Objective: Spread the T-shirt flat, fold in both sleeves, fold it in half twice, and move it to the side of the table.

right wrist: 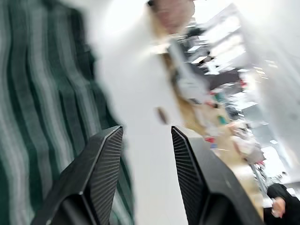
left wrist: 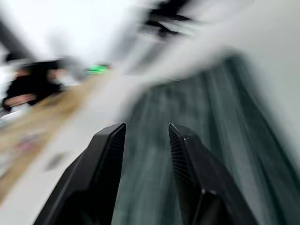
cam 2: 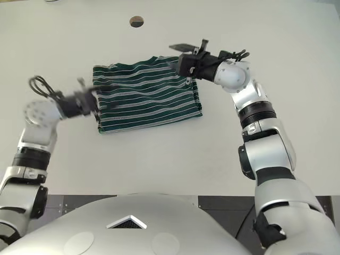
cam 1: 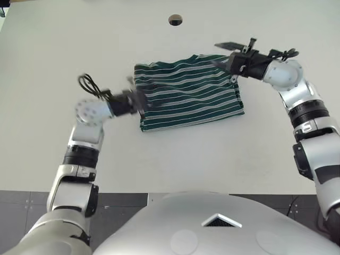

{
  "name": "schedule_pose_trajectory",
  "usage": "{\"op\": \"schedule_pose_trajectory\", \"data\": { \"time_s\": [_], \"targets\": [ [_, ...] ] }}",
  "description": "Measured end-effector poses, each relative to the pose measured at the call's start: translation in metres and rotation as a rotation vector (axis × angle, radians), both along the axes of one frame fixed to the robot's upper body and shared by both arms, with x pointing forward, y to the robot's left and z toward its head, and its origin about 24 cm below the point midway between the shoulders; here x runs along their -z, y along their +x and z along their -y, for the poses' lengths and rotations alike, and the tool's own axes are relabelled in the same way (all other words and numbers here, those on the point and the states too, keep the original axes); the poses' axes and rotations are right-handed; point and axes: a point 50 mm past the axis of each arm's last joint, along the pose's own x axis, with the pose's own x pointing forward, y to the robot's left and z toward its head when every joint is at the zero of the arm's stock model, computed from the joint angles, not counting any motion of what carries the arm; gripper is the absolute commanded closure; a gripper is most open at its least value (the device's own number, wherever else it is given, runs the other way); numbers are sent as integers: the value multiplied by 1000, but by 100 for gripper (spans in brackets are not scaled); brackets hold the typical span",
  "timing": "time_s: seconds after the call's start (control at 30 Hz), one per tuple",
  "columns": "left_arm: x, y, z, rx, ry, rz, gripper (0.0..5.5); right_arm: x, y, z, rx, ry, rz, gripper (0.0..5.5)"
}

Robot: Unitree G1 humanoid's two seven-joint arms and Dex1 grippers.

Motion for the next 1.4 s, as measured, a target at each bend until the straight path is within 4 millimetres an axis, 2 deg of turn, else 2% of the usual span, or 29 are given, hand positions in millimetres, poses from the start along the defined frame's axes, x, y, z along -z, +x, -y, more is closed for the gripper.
{"op": "schedule_pose_trajectory", "data": {
  "time_s": [0.03, 0.17, 0.3, 0.4, 0.53, 0.63, 0.7, 0.73, 0.77, 0.87, 0.97, 1.03, 1.1, 1.17, 1.2, 1.27, 1.3, 1.37, 1.4],
  "targets": [
    [6, -6, -2, 57, 103, 22, 380, 6, -2, 0, -14, -51, -19, 359],
    [-3, -3, -5, 194, 281, 250, 380, 21, -6, -2, -79, -232, -75, 359],
    [-15, 16, -7, 301, 482, 461, 380, 11, -2, -10, -163, -363, -104, 359],
    [-20, 36, -7, 379, 629, 612, 380, -1, -9, -22, -270, -486, -214, 359],
    [-20, 64, -9, 467, 799, 838, 380, -1, -47, -64, -496, -503, -438, 359],
    [-16, 85, -21, 556, 928, 1008, 380, 9, -75, -117, -648, -398, -520, 359],
    [-11, 92, -31, 642, 987, 1091, 380, 17, -88, -144, -675, -316, -551, 359],
    [-8, 93, -37, 671, 1002, 1116, 380, 21, -92, -152, -669, -278, -561, 359],
    [-6, 92, -44, 678, 1000, 1131, 380, 23, -90, -151, -643, -256, -562, 359],
    [-8, 86, -58, 660, 947, 1144, 380, 20, -76, -128, -549, -226, -557, 359],
    [-26, 67, -53, 485, 661, 1107, 380, 9, -76, -88, -485, -157, -617, 359],
    [-54, 62, -38, 332, 432, 1122, 380, -4, -82, -73, -490, -75, -684, 359],
    [-82, 59, -29, 214, 224, 1107, 380, -24, -91, -64, -531, 78, -790, 359],
    [-107, 54, -33, 116, 88, 1068, 380, -48, -96, -43, -537, 245, -889, 359],
    [-111, 47, -37, 96, 52, 1033, 380, -52, -96, -33, -513, 286, -896, 359],
    [-108, 23, -44, 87, 10, 898, 361, -53, -98, -8, -422, 331, -875, 339],
    [-98, -2, -52, 96, 35, 738, 348, -44, -104, 11, -348, 296, -808, 323],
    [-70, -51, -77, 122, 200, 403, 313, -20, -123, 45, -235, 170, -744, 283],
    [-62, -70, -87, 134, 272, 279, 298, -12, -131, 55, -213, 110, -716, 267]
  ]
}}
